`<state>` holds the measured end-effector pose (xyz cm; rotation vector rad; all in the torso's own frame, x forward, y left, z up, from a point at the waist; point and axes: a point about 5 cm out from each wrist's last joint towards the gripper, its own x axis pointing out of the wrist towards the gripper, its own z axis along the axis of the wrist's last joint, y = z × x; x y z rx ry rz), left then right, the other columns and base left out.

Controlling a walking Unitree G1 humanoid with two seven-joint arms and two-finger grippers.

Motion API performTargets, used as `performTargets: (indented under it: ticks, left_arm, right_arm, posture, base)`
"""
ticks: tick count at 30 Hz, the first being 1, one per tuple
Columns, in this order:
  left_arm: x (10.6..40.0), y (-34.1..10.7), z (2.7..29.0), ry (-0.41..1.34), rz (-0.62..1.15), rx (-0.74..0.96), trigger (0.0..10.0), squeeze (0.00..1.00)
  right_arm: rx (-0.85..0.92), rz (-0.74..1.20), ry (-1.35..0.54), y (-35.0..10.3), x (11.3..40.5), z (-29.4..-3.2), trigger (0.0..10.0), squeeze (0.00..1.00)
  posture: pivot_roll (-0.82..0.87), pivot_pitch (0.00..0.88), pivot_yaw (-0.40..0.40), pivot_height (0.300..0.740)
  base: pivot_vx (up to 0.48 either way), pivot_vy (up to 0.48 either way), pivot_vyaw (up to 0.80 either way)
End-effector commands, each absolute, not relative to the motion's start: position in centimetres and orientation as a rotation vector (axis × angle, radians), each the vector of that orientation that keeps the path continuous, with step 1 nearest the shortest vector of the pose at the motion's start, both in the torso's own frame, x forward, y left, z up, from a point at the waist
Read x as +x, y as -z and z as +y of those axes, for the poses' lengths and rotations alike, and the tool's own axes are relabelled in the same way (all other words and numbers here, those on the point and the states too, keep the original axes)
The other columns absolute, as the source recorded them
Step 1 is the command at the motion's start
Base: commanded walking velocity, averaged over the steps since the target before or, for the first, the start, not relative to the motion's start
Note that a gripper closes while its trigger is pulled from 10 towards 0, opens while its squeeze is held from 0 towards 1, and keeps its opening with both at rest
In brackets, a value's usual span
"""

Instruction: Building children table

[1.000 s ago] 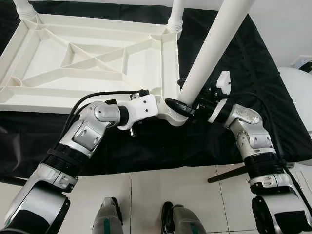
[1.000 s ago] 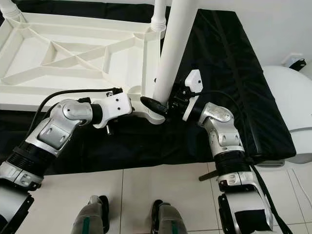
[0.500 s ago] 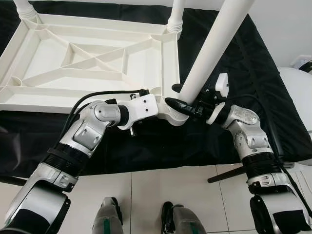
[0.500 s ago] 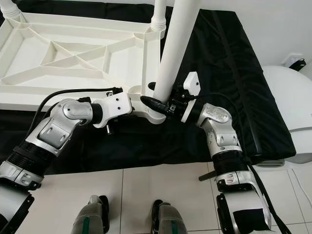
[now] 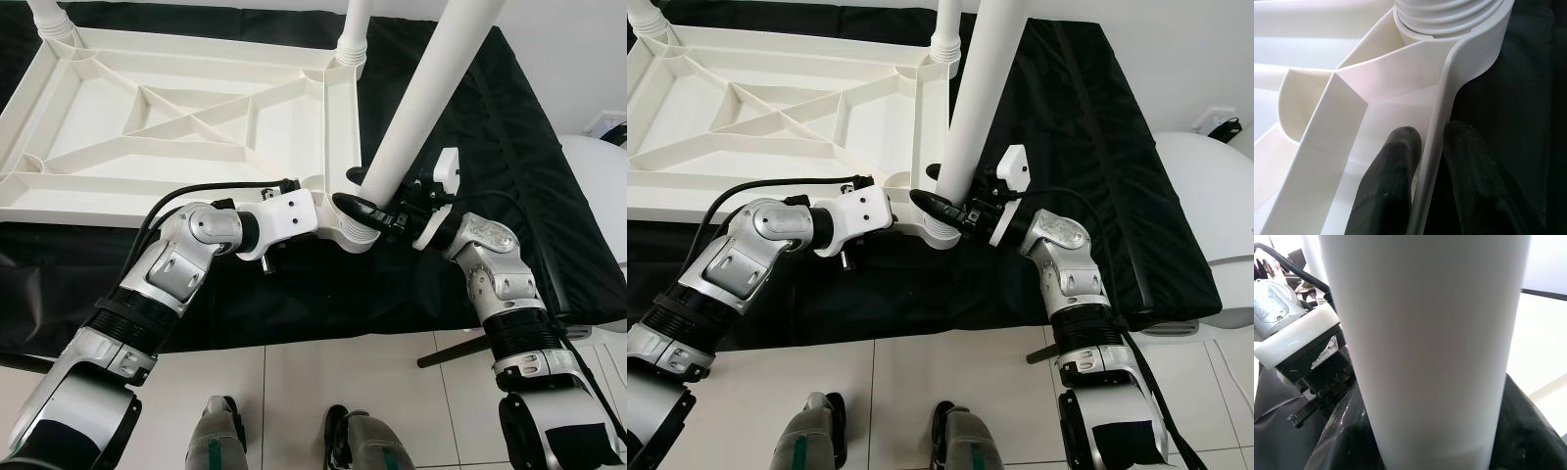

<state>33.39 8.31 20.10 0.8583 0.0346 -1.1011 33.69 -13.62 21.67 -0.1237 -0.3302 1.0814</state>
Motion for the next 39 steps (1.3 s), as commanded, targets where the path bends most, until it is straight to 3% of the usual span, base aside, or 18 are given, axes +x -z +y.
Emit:
performTargets:
  ticks: [1, 2, 39]
  left_arm:
    - [33.2, -20.1, 8.3, 1.099, 0.022, 0.878, 10.0, 0.00]
    - [33.1, -20.0, 8.3, 1.099, 0.022, 0.878, 10.0, 0.00]
    - [33.1, -20.0, 7.9, 1.109, 0.016, 0.876, 10.0, 0.00]
  right_arm:
    - [-0.083, -0.277, -0.996, -20.5, 33.8, -14.6, 3.1, 0.00]
    - [-0.084, -0.272, -0.977, -20.2, 33.8, -14.5, 10.0, 0.00]
    - [-0.035, -0.391, -0.532, -20.1, 29.7, -12.7, 10.0, 0.00]
  posture:
    - [0.08, 0.217, -0.023, 0.740]
    - [0.08, 0.216, -0.023, 0.740]
    - [0.07, 0.214, -0.026, 0.740]
  base:
    - [0.000, 0.000, 0.00]
    - [0.000, 0.000, 0.00]
    - [0.000, 0.000, 0.00]
